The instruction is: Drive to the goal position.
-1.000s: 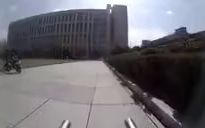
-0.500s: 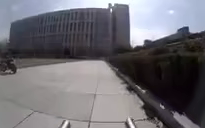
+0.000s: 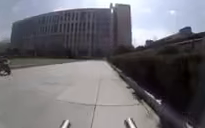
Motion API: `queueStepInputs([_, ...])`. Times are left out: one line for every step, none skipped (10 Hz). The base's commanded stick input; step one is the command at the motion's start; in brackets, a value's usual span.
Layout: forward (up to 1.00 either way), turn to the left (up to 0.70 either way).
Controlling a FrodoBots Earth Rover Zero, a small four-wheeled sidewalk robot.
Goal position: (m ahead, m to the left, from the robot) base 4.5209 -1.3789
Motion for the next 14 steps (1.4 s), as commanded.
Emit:
queueStepInputs([0.85,-0.34])
queueStepInputs([0.85,-0.34])
queueStepInputs([0.85,-0.34])
queueStepInputs([0.85,-0.34])
queueStepInputs([0.85,0.0])
queueStepInputs([0.85,0.0])
queueStepInputs([0.85,0.0])
queueStepInputs([0.85,0.0])
queueStepInputs([0.85,0.0])
queueStepInputs([0.85,0.0])
queueStepInputs([0.85,0.0])
queueStepInputs([0.85,0.0])
queueStepInputs([0.85,0.0])
queueStepInputs([0.85,0.0])
